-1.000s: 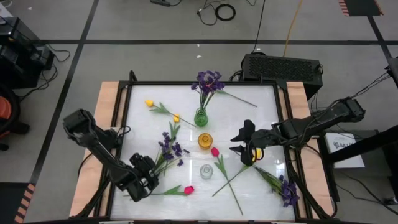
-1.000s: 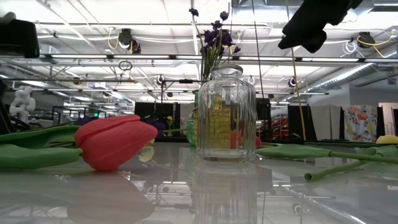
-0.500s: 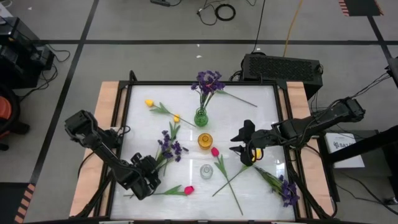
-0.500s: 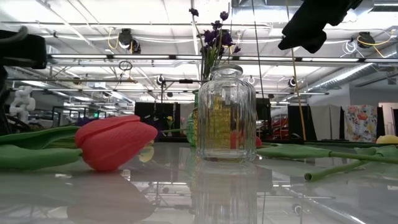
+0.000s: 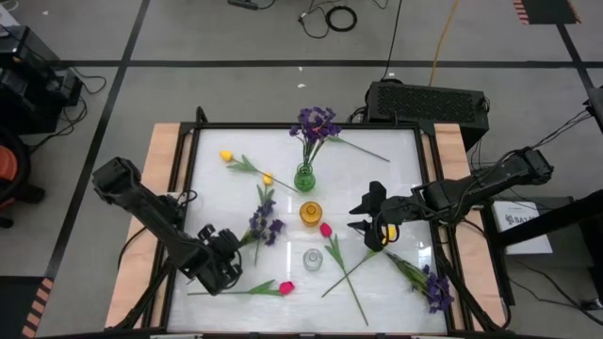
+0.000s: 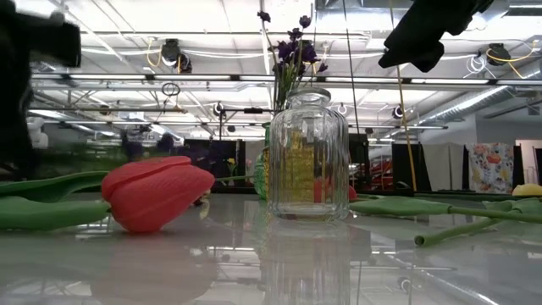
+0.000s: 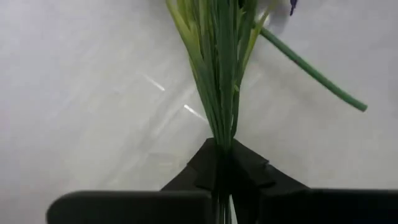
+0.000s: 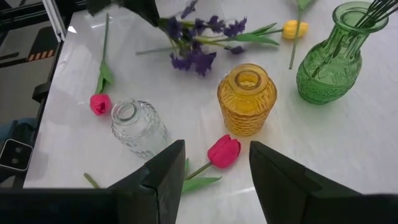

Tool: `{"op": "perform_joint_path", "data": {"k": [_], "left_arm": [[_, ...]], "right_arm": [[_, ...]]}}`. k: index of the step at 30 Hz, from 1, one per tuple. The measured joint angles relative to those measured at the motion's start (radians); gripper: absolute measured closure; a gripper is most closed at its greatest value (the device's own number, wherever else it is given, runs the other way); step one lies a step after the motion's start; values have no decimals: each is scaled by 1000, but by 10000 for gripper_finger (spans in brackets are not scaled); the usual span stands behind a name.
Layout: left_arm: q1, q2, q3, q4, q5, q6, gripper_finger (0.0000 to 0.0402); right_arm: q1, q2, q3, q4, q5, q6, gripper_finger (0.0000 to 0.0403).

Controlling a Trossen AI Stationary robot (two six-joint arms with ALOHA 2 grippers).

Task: Sort flowers into vase by color
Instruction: Put the top purple flowers into the green vase

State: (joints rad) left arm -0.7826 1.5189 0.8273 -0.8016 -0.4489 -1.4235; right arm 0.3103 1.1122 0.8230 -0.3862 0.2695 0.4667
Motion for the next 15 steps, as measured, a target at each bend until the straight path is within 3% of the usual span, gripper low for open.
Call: {"op": "perform_joint_path", "data": {"k": [6,15], "left_arm": [[0,-174,85,-108,-61,75,382],[0,-394,162,-231,-64,231,386]], "right_arm": [[-1,0,0,11,12,-28,232],[-4,-1,0,15,74,-73,232]]}}
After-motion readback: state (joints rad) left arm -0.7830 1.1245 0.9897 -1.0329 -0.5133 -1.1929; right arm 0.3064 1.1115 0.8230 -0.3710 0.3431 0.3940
